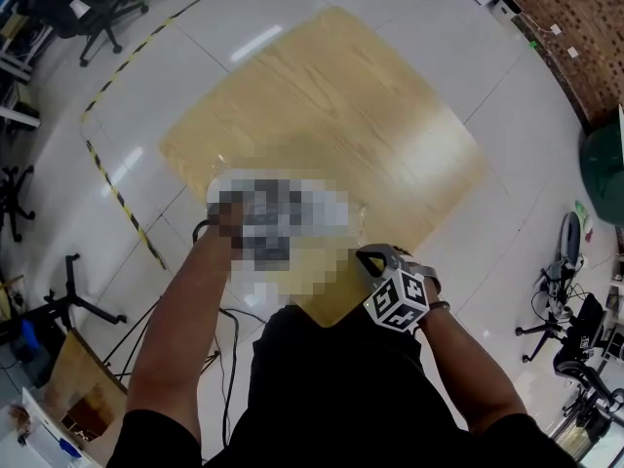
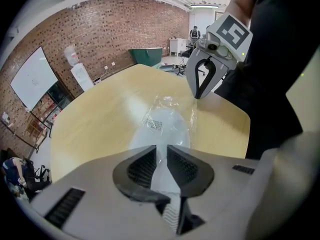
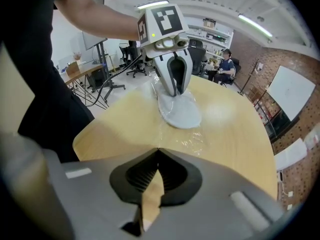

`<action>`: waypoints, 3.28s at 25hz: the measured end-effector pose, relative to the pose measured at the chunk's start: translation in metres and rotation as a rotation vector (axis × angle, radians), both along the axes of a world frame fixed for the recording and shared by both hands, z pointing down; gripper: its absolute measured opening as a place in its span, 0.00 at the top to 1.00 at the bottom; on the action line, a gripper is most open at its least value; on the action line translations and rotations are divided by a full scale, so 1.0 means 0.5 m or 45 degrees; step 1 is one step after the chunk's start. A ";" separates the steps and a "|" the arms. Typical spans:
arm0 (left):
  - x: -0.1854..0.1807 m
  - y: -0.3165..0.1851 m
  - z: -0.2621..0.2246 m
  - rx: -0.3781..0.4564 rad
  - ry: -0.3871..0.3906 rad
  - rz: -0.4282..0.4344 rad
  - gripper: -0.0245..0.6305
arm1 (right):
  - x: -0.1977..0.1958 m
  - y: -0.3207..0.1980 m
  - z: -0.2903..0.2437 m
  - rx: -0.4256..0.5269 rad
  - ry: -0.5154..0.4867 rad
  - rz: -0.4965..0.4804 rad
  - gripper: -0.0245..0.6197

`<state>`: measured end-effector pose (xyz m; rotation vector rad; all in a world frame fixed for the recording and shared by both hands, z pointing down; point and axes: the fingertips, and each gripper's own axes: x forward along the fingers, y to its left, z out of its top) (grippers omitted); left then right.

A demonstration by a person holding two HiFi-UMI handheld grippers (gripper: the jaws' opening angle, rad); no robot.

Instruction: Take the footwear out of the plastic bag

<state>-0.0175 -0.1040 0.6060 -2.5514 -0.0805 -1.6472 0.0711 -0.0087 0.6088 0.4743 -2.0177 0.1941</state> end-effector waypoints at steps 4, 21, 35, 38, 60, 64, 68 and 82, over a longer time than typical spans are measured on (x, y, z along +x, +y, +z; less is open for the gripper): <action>0.001 0.007 0.004 -0.028 0.015 -0.001 0.85 | 0.012 0.009 0.004 -0.037 -0.006 0.037 0.96; 0.023 0.044 -0.018 -0.093 0.086 0.078 0.80 | -0.079 -0.093 -0.049 -0.663 -0.854 0.759 0.58; 0.020 0.051 -0.018 -0.110 0.139 0.049 0.83 | -0.040 -0.034 -0.060 -0.655 -0.904 0.717 0.96; 0.021 0.055 -0.020 -0.113 0.148 0.057 0.84 | -0.046 -0.031 -0.090 -0.646 -1.035 0.644 0.96; 0.026 0.073 -0.059 0.054 0.175 0.106 0.87 | 0.006 -0.108 0.000 -0.784 -0.844 1.088 0.82; 0.032 0.075 -0.065 0.067 0.189 0.106 0.87 | -0.006 -0.110 0.013 -0.827 -0.792 1.137 0.77; 0.033 0.077 -0.060 0.077 0.193 0.095 0.87 | -0.019 -0.110 0.013 -0.854 -0.797 1.129 0.78; -0.008 0.075 -0.045 0.115 0.129 0.057 0.91 | -0.007 -0.104 -0.009 -0.807 -0.821 1.043 0.86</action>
